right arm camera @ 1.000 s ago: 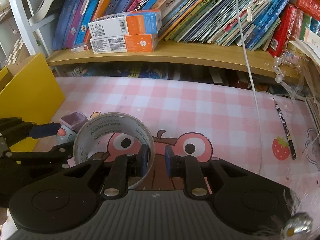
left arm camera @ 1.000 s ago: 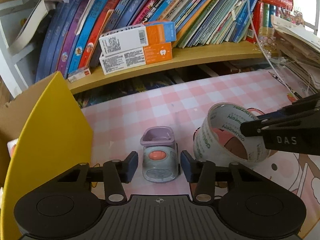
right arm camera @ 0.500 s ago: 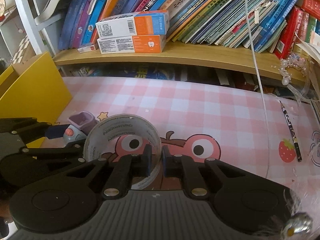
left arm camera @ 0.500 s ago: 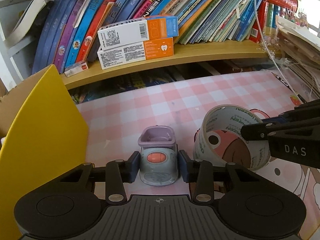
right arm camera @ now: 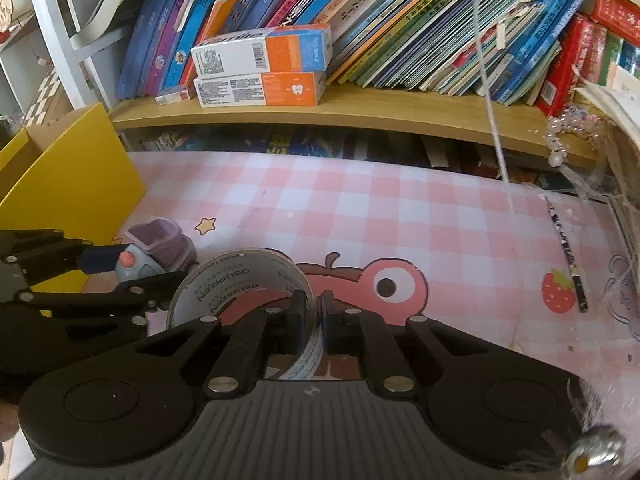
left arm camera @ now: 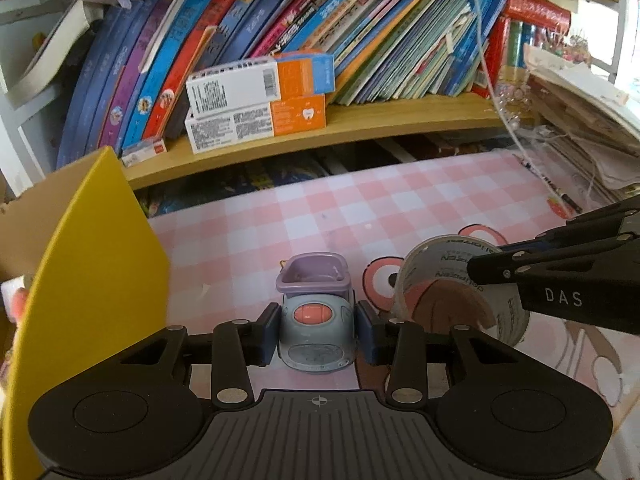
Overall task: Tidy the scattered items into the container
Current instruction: 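Lift and carry the toy car and tape roll with both tools toward the yellow box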
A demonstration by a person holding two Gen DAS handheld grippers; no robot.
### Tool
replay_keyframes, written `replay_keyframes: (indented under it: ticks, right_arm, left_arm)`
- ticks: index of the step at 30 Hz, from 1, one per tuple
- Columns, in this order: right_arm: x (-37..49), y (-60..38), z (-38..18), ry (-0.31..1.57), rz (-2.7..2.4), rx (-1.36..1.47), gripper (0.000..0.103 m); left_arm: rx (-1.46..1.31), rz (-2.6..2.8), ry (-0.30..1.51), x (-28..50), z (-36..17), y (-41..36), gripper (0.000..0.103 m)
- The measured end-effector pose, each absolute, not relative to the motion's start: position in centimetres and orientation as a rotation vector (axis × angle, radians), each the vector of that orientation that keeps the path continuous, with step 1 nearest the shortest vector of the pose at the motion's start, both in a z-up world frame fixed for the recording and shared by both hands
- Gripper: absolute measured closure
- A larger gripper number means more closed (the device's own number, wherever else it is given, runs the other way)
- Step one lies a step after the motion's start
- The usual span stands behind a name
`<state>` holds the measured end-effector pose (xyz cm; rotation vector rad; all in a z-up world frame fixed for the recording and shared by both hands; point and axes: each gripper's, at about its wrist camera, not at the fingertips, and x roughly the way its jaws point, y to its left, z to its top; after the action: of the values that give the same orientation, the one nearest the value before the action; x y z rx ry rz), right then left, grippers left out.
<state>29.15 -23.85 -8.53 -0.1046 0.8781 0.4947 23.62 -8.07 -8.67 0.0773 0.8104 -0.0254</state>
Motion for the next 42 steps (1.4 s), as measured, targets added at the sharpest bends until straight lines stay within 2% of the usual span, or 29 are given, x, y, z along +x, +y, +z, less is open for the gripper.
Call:
replay_keyframes:
  ticks: [25,42]
  right_arm:
    - [19.8,-26.4,-3.8,0.817,0.443,-0.13,0.095]
    - [13.3,-24.7,-2.2,0.808,0.418,-0.146,0.095]
  left_arm:
    - [0.093,-0.13,0.72,13.8,-2.8,-9.2,0.065]
    - [0.082,-0.209,0.685,7.6,-1.3,-7.3,0.065]
